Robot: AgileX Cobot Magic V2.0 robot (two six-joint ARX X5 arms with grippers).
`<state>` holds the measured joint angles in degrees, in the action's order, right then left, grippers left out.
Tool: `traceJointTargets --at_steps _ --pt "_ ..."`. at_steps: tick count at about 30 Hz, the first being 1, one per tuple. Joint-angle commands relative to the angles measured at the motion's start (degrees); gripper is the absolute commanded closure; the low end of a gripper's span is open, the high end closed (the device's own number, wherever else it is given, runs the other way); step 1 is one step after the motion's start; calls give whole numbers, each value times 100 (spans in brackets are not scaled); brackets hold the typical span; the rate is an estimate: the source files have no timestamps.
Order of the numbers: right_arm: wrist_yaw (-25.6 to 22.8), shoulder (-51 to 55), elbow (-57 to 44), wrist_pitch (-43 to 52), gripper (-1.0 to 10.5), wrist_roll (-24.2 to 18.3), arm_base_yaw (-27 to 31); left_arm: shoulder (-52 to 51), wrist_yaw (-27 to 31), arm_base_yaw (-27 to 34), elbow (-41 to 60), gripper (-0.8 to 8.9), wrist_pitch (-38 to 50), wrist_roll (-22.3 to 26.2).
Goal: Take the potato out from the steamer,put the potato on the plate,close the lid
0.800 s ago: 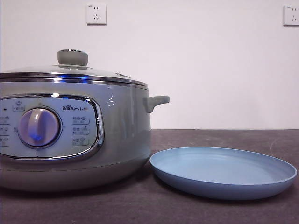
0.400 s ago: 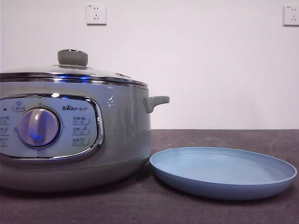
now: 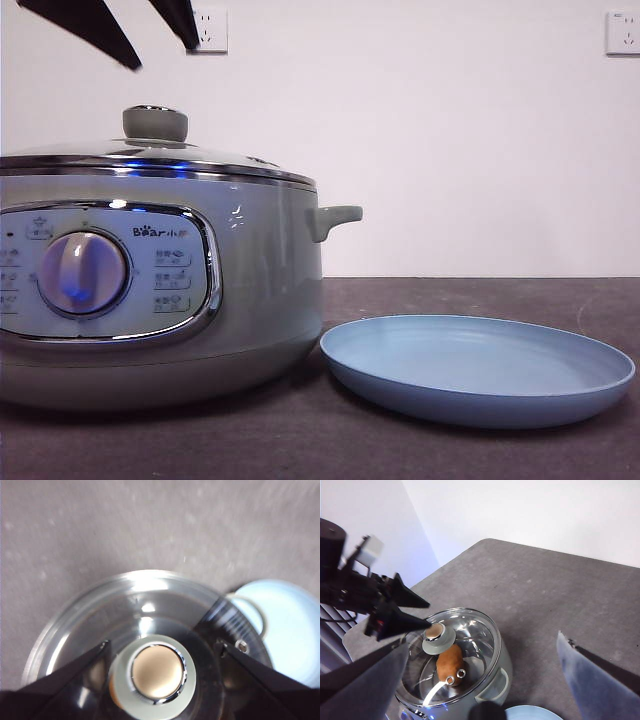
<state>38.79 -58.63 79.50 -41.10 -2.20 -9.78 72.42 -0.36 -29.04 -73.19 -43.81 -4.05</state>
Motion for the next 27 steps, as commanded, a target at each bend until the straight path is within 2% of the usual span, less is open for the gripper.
traceJointTargets --at_steps 1,15,17,19,21,27 --pt "-15 2 28 24 446 -20 -15 245 39 -72 -22 465 -63 68" --pt "-15 2 28 22 447 -20 -15 778 184 -76 -22 476 -413 70" --pt "-15 2 28 22 447 -20 -15 778 184 -74 -22 570 -448 83" --pt "-15 2 28 22 447 -20 -15 778 184 -74 -22 724 -450 120" --pt "-15 2 28 22 447 -20 -15 776 181 -74 -22 833 -417 170" --pt "-15 2 28 24 447 -20 -15 763 184 -74 -87 822 -382 269"
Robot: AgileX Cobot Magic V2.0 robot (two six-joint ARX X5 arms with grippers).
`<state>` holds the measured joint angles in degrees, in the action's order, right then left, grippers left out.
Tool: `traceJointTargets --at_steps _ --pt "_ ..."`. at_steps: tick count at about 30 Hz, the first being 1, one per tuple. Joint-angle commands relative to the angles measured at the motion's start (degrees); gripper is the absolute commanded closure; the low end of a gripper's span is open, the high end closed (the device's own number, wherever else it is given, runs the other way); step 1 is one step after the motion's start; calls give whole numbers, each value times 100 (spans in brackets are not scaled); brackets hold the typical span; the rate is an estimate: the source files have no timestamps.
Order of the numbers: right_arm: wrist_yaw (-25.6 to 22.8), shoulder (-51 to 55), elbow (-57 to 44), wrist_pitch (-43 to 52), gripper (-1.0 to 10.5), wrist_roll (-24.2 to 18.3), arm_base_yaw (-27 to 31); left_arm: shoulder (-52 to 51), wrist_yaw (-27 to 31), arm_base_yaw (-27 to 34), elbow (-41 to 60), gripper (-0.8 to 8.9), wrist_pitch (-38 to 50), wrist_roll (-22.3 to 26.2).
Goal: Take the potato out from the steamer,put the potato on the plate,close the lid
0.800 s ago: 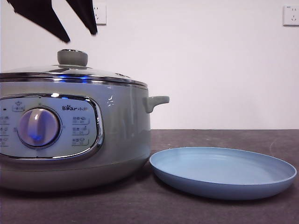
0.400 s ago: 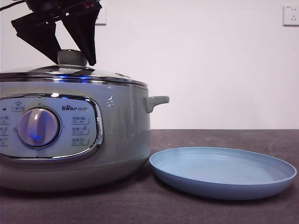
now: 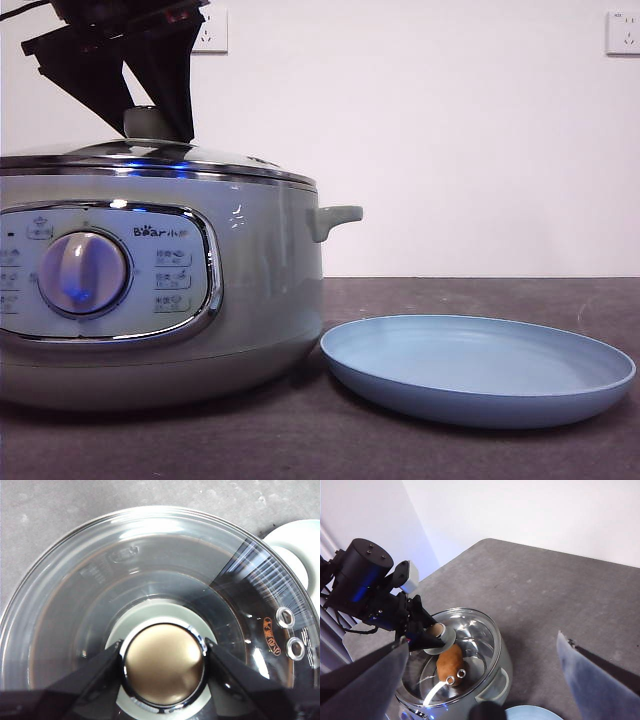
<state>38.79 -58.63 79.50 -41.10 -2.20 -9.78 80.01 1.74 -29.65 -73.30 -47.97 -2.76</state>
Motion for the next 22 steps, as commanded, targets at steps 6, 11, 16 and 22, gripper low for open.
traceJointTargets --at_steps 6,11,16,22 --pt "-13 2 28 24 447 -17 -20 -109 -28 -13 -590 822 -13 212" --pt "-13 2 28 31 447 -11 -168 -382 -39 -15 -1224 822 -24 291" --pt "-15 -28 28 160 447 83 -422 -881 -39 -15 -1744 822 -17 306" --pt "-20 -256 28 498 447 262 -949 -1707 -28 -15 -2085 822 31 431"
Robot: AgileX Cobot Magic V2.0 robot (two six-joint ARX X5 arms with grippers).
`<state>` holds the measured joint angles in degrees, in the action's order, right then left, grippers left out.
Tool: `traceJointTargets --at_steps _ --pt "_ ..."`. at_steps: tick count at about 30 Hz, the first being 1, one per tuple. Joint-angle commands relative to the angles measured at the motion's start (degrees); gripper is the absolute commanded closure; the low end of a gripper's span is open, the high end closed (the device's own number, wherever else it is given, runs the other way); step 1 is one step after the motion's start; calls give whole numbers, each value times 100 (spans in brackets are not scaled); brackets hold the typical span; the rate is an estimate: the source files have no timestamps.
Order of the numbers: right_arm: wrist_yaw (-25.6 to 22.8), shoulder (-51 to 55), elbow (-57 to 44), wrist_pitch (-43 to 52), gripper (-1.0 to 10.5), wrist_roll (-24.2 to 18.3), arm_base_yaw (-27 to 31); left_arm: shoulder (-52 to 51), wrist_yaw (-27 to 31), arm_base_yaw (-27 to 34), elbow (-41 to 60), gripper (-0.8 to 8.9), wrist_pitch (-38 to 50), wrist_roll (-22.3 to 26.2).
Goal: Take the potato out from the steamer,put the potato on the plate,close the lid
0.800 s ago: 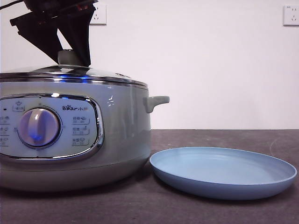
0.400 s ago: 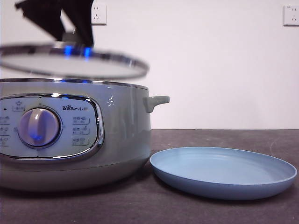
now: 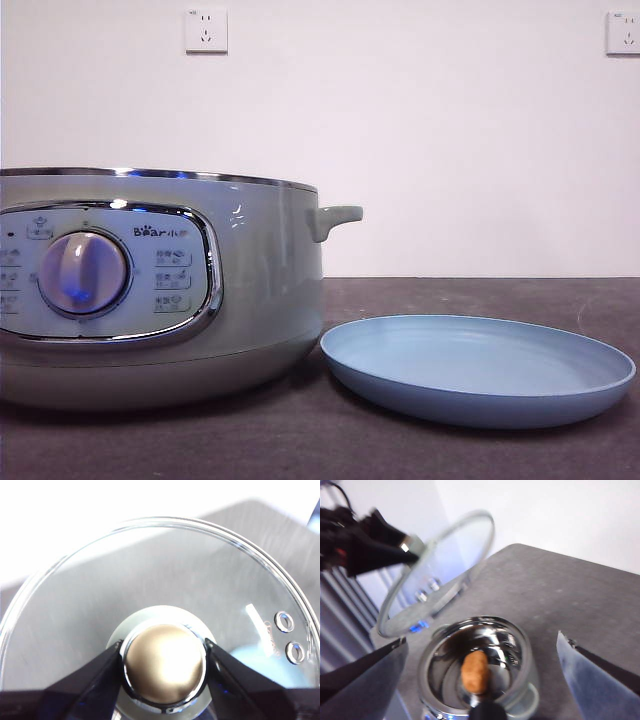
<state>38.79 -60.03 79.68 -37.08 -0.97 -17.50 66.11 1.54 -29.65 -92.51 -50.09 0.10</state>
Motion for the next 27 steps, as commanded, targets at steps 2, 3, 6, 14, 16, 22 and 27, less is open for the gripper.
traceJointTargets --at_steps 2,3,6,14,16,22,27 --pt "-42 -269 11 184 447 164 -431 -629 -9 -15 -208 822 251 146" --pt "-105 -348 11 221 447 175 -546 -758 -9 -15 -214 822 258 146" --pt "-533 -654 13 382 447 197 -1019 -1126 2 -15 -214 822 264 146" --pt "-1176 -2118 675 573 447 -72 -2321 -1829 678 -13 -214 822 68 146" --pt "-1366 -2579 1091 422 447 -214 -2509 -1930 826 -15 -214 822 -72 146" --pt "-2194 -4017 2509 -186 447 -723 -2927 -2177 1388 -15 -214 822 -621 146" --pt "-2603 -4988 3226 -330 447 -916 -3088 -2439 1810 -15 -214 822 -815 142"
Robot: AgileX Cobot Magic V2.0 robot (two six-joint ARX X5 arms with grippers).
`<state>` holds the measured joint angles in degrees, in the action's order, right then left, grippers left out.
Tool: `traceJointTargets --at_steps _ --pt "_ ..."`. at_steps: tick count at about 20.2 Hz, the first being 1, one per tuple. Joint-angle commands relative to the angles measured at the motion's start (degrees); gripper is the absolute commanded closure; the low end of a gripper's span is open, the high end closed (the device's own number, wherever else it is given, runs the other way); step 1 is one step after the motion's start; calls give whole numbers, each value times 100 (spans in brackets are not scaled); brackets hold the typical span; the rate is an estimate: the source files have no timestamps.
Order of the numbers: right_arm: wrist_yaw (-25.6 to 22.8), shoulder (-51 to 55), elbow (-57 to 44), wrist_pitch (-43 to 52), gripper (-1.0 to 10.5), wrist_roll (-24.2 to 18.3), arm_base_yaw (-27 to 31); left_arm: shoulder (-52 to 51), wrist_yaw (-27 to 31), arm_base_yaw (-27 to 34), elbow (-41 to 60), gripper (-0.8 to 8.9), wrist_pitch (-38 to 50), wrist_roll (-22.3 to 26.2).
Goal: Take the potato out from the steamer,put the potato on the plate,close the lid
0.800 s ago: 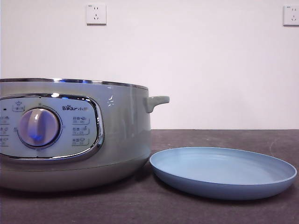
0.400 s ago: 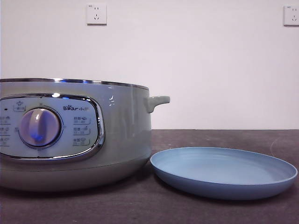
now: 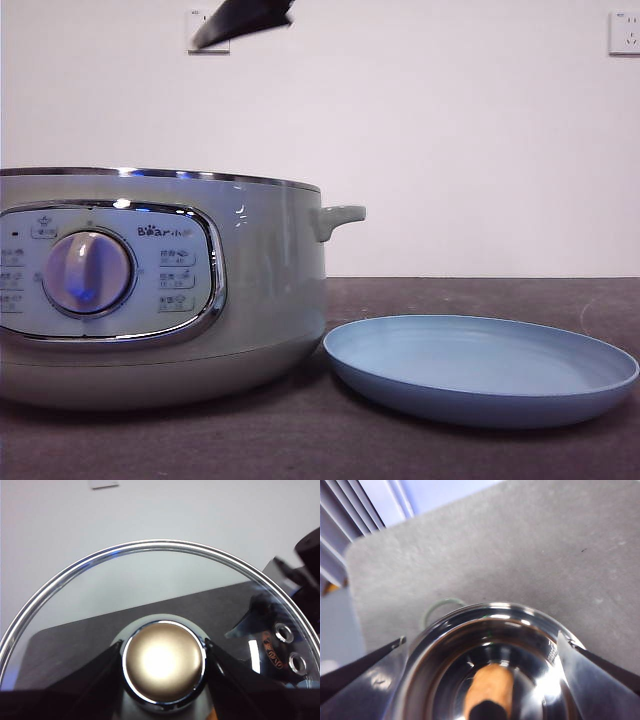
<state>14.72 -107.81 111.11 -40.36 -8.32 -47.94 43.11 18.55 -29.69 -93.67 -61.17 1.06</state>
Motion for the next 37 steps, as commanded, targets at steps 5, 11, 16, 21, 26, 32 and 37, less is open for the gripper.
traceJointTargets --at_steps 5,11,16,21,26,32,37 --pt "-627 -817 85 -39 447 -302 -92 -411 391 -9 -101 822 299 26" --pt "-621 -1357 85 -269 447 -289 -109 -444 391 -9 -101 822 297 26" --pt "-612 -1517 85 -514 448 -286 -168 -444 391 -11 -101 822 275 26" --pt "-610 -1733 83 -688 451 -291 -321 -444 391 -11 -101 822 245 26" --pt "-813 -1961 83 -741 909 -490 -444 -444 391 -11 -101 822 116 26" --pt "-1652 -1084 85 -658 956 -527 -249 -442 387 -11 -101 822 243 48" --pt "-1611 562 85 -826 955 -527 142 -146 343 -13 -101 822 409 55"
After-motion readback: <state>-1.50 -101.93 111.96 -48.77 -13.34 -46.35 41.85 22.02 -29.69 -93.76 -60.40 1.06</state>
